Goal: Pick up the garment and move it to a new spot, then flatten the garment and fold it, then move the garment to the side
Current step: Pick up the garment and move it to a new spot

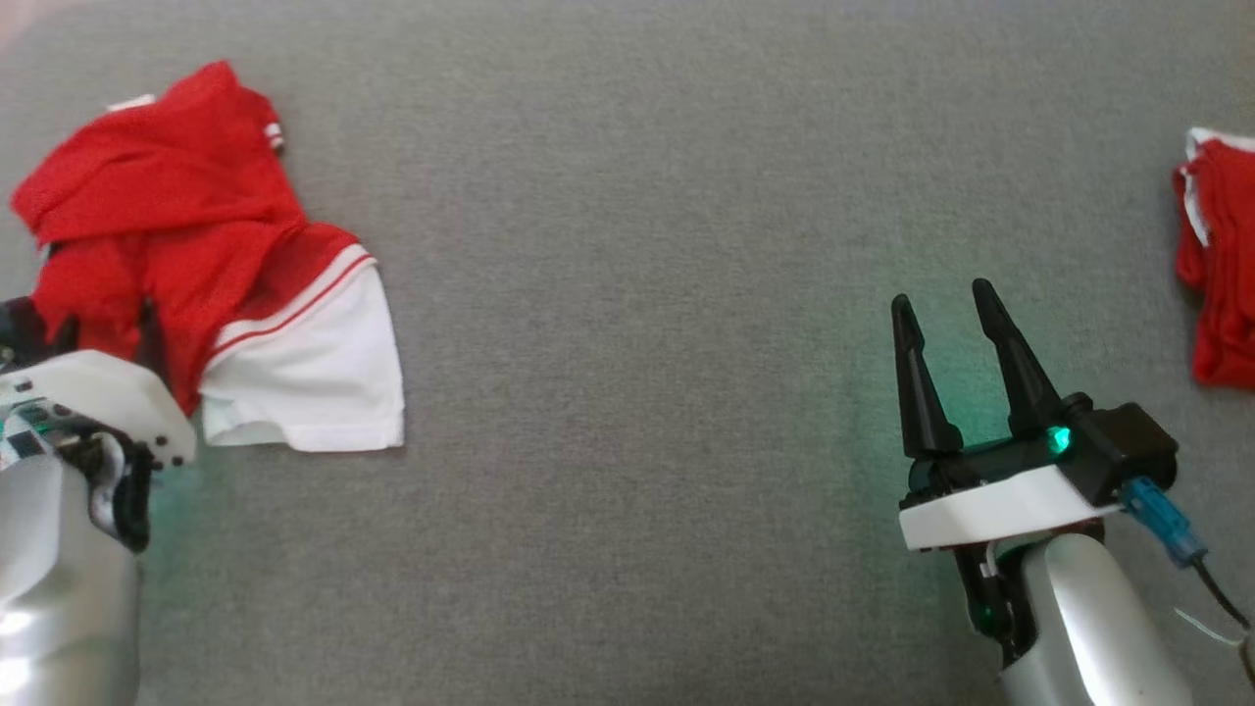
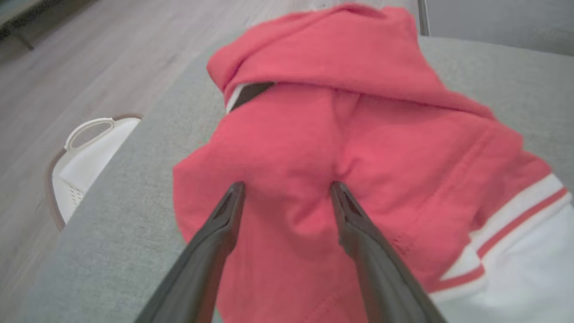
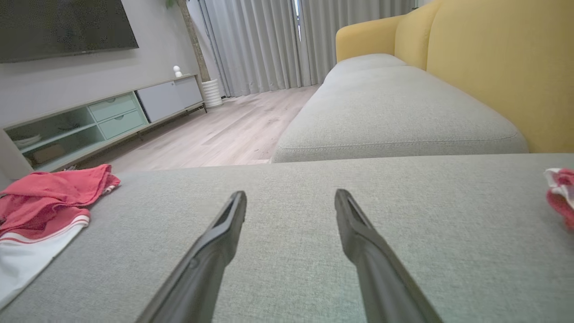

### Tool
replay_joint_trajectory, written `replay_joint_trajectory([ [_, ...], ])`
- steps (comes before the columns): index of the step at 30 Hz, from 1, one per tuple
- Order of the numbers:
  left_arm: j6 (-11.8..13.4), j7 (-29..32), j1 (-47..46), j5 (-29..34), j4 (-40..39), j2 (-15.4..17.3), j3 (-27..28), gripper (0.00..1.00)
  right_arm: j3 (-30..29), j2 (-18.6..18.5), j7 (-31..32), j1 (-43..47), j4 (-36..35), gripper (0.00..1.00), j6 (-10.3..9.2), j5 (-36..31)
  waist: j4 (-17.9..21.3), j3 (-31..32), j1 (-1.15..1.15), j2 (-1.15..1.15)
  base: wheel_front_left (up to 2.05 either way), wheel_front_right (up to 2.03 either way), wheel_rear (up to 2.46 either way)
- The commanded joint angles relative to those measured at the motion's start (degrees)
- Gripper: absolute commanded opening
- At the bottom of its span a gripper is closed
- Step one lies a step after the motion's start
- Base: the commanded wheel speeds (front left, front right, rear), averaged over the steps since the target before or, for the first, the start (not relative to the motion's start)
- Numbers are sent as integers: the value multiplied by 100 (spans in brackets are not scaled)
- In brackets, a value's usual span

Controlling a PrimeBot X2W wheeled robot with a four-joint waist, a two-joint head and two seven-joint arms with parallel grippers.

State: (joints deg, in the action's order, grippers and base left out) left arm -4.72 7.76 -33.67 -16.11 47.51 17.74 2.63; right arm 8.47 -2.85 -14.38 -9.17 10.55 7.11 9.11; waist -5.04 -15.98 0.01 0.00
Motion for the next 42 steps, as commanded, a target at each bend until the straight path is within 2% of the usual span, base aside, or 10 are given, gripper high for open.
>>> replay_joint_trajectory([
  [1,13,88,-323,-65,73,360,242,100,99,-3,-62,-191,-220,100,37,-60,99,-111,-1,0,0,0,0],
  [3,-12,237,-421,-159,359,361,272,100,87,-3,-62,-206,-231,100,37,-73,134,-137,-1,0,0,0,0],
  [4,-32,303,-458,-206,482,364,282,76,88,-3,-62,-210,-232,100,37,-73,153,-140,-1,0,0,0,0],
  [5,-55,325,-495,-258,572,369,301,2,90,-3,-62,-214,-232,100,37,-70,172,-141,-1,0,0,0,0],
  [6,-80,299,-527,-313,632,368,322,0,90,-3,-62,-215,-230,100,37,-64,187,-134,-1,0,0,0,0],
  [18,-273,-1149,-778,-1196,-433,-92,-43,0,152,-3,-62,-101,-128,100,37,91,287,394,-1,0,0,0,0],
  [31,-252,-1058,-373,-1893,-3042,-937,-1307,0,300,-3,-62,-66,-95,100,37,279,637,690,-1,0,0,0,0],
  [40,-31,-949,-297,-1799,-3380,-1453,-2528,0,403,-3,-62,-216,-152,100,37,428,1072,494,-1,0,0,0,0],
  [41,-3,-974,-292,-1818,-3326,-1466,-2687,26,409,-3,-62,-228,-152,100,37,442,1108,475,-1,0,0,0,0],
  [42,24,-1027,-299,-1789,-3266,-1473,-2847,100,411,-3,-62,-241,-154,100,37,456,1139,456,-1,0,0,0,0],
])
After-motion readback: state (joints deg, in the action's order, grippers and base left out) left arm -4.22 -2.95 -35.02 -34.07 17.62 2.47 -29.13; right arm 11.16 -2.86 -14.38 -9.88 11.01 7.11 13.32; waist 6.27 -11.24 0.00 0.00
